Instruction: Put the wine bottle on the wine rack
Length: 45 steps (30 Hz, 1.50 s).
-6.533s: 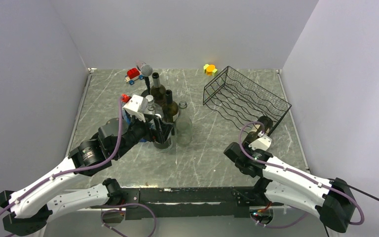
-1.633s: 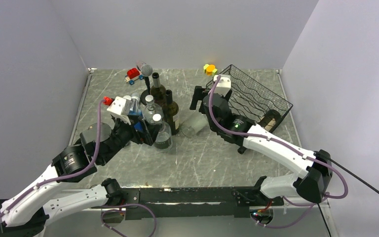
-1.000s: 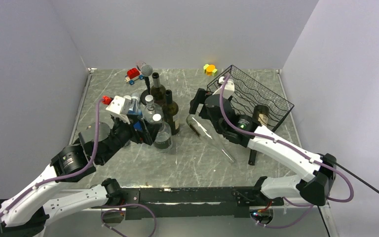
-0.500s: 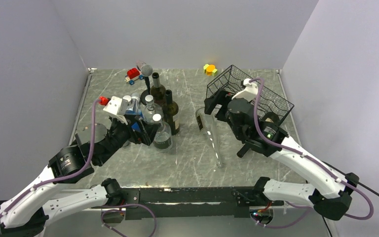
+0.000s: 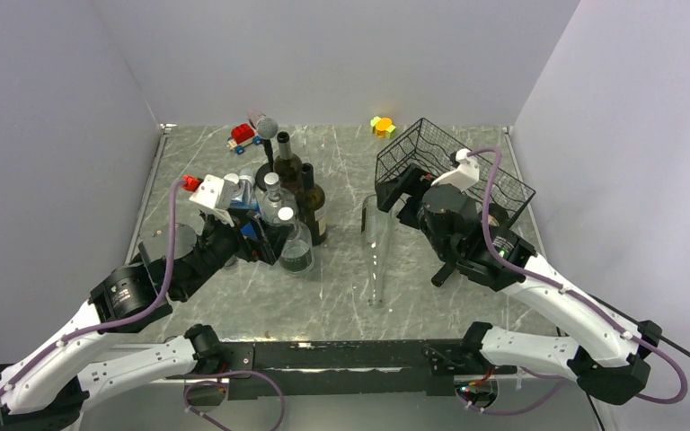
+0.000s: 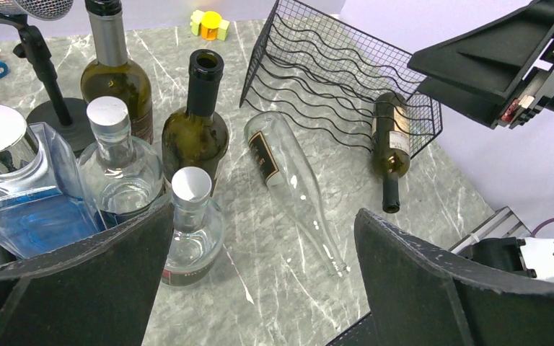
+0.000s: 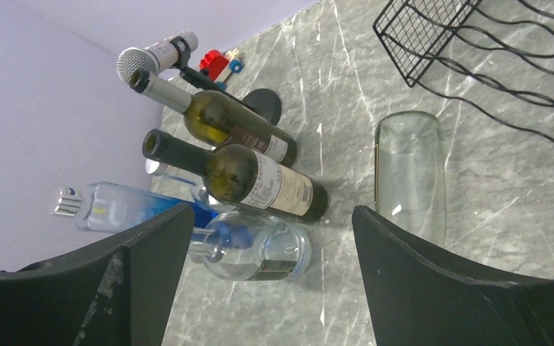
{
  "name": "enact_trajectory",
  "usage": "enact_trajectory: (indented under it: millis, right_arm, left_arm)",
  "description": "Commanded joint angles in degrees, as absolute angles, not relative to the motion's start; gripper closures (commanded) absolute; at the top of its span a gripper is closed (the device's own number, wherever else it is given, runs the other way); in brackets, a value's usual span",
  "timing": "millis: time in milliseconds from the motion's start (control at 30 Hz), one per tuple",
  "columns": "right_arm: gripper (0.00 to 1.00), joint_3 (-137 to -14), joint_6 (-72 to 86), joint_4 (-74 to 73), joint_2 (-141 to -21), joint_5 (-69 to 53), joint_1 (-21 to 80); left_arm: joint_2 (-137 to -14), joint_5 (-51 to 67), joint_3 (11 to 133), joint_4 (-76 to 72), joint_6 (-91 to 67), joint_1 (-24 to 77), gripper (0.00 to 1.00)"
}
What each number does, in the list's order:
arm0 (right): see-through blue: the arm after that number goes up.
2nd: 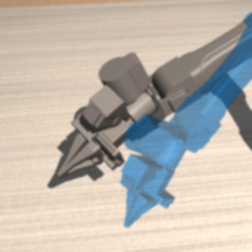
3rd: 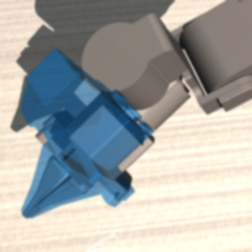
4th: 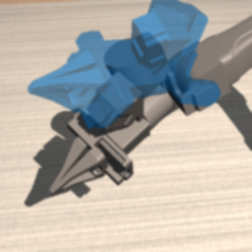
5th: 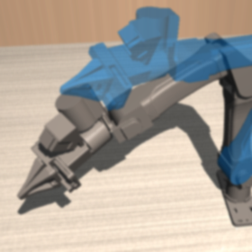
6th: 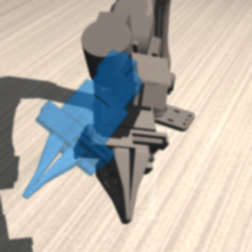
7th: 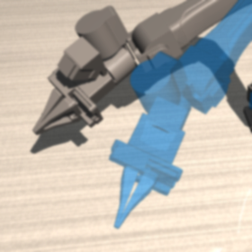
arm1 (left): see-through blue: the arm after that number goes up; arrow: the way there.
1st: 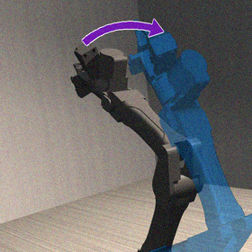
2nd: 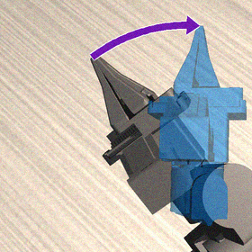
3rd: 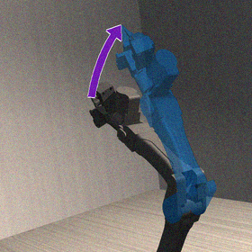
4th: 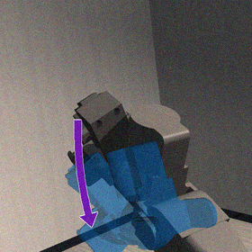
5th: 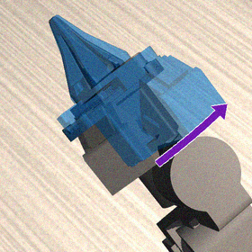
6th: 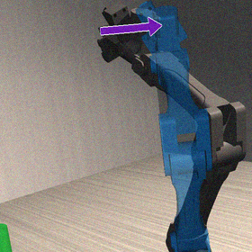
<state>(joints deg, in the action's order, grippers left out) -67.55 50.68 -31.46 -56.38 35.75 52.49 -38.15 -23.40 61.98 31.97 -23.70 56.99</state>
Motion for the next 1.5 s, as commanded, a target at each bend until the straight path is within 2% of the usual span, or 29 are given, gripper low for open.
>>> enact_trajectory:
  millis: [0,200,567,733,967,1133,1200,1333,1400,1467]
  right_arm:
    - [0.15,-70.50,54.79,-32.89,-55.89,42.05,55.82]
    - [0.15,-74.34,57.36,-38.26,-59.02,57.34,63.88]
    - [0.16,-81.58,68.34,-52.47,-64.99,74.87,73.64]
    - [0.18,-86.40,80.71,-65.78,-69.85,78.76,75.96]
    - [0.17,-91.57,78.69,-68.38,-76.25,80.43,76.11]
    - [0.14,-92.47,79.24,-71.35,-77.82,78.43,75.09]
    - [0.13,-91.11,70.35,-63.81,-77.16,74.45,72.78]
    - [0.12,-79.00,39.68,-33.54,-70.86,56.43,63.66]
    - [0.12,-74.42,37.00,-28.42,-67.49,46.63,59.13]
    - [0.12,-73.98,36.79,-29.26,-67.11,42.71,55.22]
  left_arm:
    - [-38.42,-22.53,62.27,29.55,-24.37,57.12,0.01]
    - [-38.31,-22.56,62.14,29.35,-24.10,57.13,0.01]
    - [-37.98,-22.79,61.79,29.42,-23.73,57.13,0.01]
    - [-37.70,-22.95,61.85,29.79,-23.91,57.13,0.01]
    - [-37.32,-23.04,62.13,30.18,-24.00,57.13,0.01]
    - [-37.16,-23.19,62.22,30.61,-24.17,57.13,0.01]
    - [-37.10,-23.08,62.14,30.54,-24.26,57.13,0.01]
    - [-37.09,-23.07,62.29,30.71,-24.34,57.13,0.01]
    - [-37.09,-23.28,62.48,30.99,-24.37,57.13,0.01]
    - [-36.92,-23.41,62.58,31.06,-24.44,57.13,0.01]
